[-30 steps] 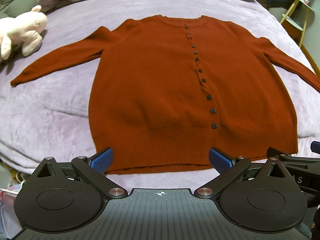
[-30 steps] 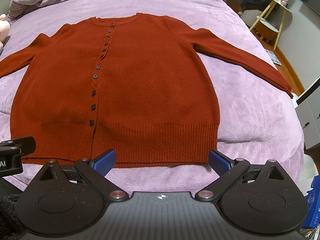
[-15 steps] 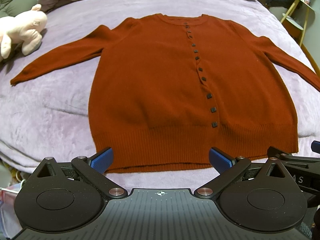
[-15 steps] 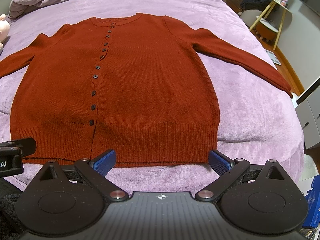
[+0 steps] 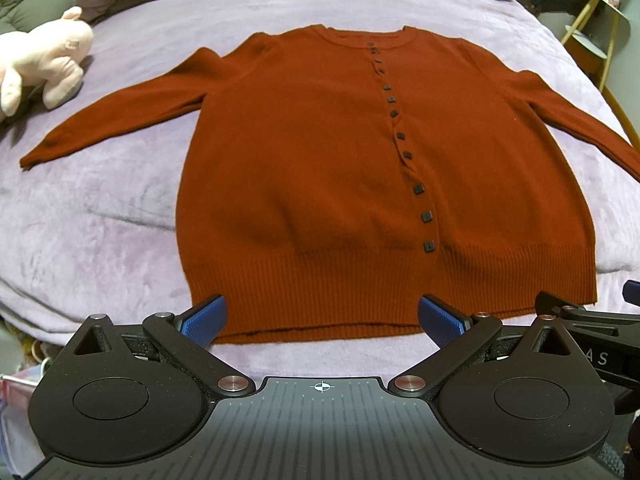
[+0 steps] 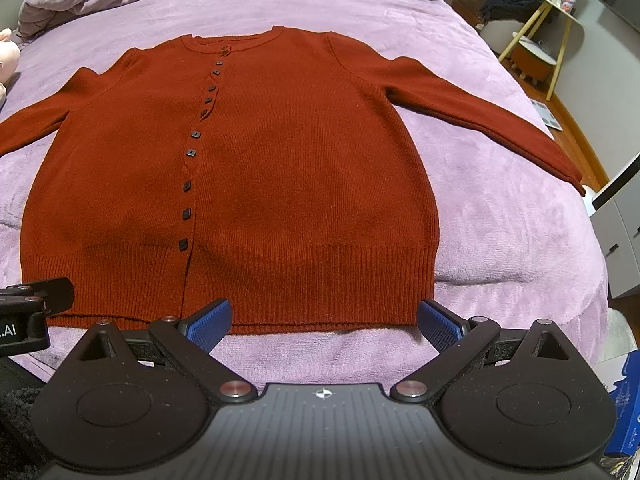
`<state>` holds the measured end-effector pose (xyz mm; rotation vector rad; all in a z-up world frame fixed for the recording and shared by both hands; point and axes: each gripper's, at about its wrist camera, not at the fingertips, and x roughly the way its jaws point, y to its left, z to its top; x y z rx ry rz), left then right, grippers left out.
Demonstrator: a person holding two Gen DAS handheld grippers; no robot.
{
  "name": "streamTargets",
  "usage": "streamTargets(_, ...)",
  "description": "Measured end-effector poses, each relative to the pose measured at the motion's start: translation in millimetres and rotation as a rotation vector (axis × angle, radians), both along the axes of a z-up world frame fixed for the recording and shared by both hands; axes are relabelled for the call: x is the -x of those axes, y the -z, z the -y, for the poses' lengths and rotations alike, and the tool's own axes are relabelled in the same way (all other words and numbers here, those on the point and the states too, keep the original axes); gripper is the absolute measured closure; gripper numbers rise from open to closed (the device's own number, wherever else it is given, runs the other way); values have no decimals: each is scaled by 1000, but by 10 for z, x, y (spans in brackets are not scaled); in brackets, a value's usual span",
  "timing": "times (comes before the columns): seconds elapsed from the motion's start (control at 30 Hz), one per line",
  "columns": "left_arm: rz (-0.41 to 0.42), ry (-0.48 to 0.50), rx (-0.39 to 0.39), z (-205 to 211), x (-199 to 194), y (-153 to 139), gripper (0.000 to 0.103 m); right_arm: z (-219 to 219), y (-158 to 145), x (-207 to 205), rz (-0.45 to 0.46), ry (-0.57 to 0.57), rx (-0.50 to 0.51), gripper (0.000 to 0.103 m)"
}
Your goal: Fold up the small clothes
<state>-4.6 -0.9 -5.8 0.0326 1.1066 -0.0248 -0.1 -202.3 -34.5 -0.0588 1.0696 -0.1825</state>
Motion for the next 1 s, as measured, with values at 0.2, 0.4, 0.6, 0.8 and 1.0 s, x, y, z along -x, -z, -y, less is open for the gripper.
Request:
streamTargets(0.2,-3,-1,1,-5,6,11,0,0,-1,1,0,0,1,4)
streamTargets(0.4,-5,0,1,-6,2,5,0,0,-6,5,1,-3,-4,4)
streamTargets(0.6,-5,-1,1,-4,3,5,0,4,-23,22,3,-2,-7,4)
streamTargets(0.8,-7,0,1,-3,8,10,0,10,-20,13,2,-1,-6,4)
streamTargets(1.0,-10,-1,2,1,23,18,0,12,-20,16,2,-1,-7,4)
